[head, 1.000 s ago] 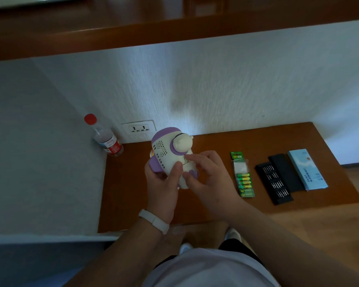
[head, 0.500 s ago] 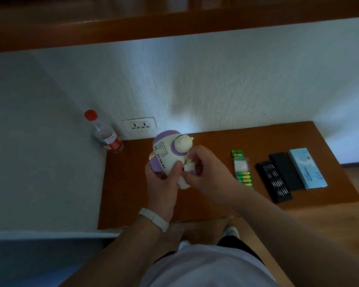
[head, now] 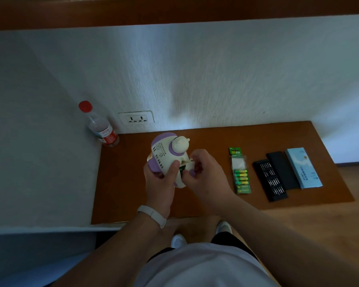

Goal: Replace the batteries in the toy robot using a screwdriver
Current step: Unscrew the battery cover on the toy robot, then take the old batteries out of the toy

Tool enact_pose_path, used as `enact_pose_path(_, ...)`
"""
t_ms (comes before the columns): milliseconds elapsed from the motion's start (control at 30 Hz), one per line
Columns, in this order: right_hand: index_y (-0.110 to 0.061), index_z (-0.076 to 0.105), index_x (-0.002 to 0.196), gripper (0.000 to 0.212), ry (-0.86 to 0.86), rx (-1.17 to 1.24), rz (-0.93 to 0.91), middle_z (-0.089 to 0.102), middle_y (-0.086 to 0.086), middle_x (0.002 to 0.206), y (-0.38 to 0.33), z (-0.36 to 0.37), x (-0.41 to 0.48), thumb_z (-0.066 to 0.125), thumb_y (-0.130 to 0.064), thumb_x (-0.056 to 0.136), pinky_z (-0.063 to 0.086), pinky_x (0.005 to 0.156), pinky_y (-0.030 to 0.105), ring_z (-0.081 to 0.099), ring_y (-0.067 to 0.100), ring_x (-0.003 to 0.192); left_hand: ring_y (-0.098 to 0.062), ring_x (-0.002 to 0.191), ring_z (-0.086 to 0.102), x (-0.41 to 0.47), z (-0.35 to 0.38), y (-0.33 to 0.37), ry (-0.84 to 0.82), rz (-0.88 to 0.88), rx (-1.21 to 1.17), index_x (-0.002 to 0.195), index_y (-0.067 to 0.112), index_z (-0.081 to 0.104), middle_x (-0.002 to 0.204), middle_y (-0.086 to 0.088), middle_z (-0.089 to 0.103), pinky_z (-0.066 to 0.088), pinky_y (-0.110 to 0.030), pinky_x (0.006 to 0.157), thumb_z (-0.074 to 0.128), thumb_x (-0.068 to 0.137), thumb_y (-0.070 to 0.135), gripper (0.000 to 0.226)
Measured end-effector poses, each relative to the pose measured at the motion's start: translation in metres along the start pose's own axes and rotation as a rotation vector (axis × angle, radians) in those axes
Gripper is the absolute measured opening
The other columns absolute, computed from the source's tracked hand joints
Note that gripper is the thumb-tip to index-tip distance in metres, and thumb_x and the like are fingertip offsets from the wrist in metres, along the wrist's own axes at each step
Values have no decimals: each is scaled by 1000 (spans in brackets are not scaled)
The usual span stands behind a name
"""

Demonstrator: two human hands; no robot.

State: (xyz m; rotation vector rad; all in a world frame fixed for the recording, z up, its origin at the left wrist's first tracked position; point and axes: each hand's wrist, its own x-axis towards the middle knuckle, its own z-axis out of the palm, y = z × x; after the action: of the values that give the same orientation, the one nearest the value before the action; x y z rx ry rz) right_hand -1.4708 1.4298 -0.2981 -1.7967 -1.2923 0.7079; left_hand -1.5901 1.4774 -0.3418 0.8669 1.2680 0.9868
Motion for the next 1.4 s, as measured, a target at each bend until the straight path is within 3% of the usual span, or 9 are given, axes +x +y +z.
enact_pose_path(133, -29, 50, 104, 33, 50, 108, 40, 57, -5, 91, 6, 6, -2, 72, -19, 80, 52, 63, 25, 56, 11, 80, -7, 98, 70, 8, -5, -8, 27, -31, -7, 137, 18, 42, 117, 4, 67, 60, -25, 76, 77, 83, 21, 65)
enact_pose_path(233, -29, 51, 107, 35, 39, 134, 103, 58, -4, 90, 22, 9, 2, 71, -18, 81, 53, 68, 32, 57, 14, 80, -5, 94, 71, 13, -15, -13, 35, -60, -29, 132, 19, 44, 112, 5, 69, 59, -24, 73, 75, 85, 20, 57)
enact_pose_path(400, -27, 52, 116, 38, -81, -84, 162, 53, -5, 100, 66, 27, 9, 69, -22, 82, 51, 74, 32, 55, 13, 85, -32, 110, 69, 21, -44, -22, 43, -111, -77, 134, 15, 47, 122, -8, 70, 57, -54, 87, 87, 71, 44, 80)
enact_pose_path(500, -21, 51, 123, 40, -227, -240, 153, 48, -1, 110, 88, 43, 13, 65, -21, 85, 41, 73, 28, 50, 15, 88, -43, 115, 64, 21, -63, -32, 15, -125, -62, 138, 15, 46, 129, -15, 66, 51, -66, 92, 87, 71, 51, 87)
enact_pose_path(700, -16, 47, 133, 43, -397, -381, 87, 45, 4, 123, 116, 72, 22, 58, -24, 92, 42, 81, 29, 49, 17, 97, -39, 120, 62, 16, -90, -43, 36, -142, -42, 141, 12, 46, 133, -16, 63, 48, -67, 96, 86, 70, 53, 91)
enact_pose_path(900, -12, 56, 121, 33, -337, -450, 25, 50, 5, 116, 123, 85, 35, 59, -23, 91, 42, 87, 30, 48, 21, 106, -39, 121, 61, 20, -101, -48, 14, -143, -28, 143, 16, 44, 135, -15, 62, 48, -67, 96, 85, 71, 53, 91)
enact_pose_path(1100, -12, 57, 123, 34, -321, -484, 30, 50, 6, 122, 122, 81, 36, 58, -27, 93, 40, 93, 31, 45, 22, 114, -37, 120, 63, 23, -96, -44, -19, -119, -26, 143, 15, 43, 134, -14, 62, 50, -65, 96, 84, 71, 55, 91)
enact_pose_path(1300, -13, 60, 122, 34, -217, -432, 20, 54, 6, 121, 105, 55, 22, 59, -28, 92, 43, 87, 32, 51, 23, 109, -43, 121, 60, 27, -84, -35, -90, -119, -56, 144, 16, 43, 136, -18, 60, 47, -70, 95, 84, 77, 48, 84)
enact_pose_path(1400, -16, 59, 124, 34, -148, -342, 34, 54, 0, 122, 82, 37, 14, 58, -31, 94, 44, 87, 28, 52, 15, 109, -43, 121, 60, 27, -72, -25, -133, -113, -68, 144, 17, 44, 136, -17, 60, 47, -69, 96, 84, 76, 50, 86)
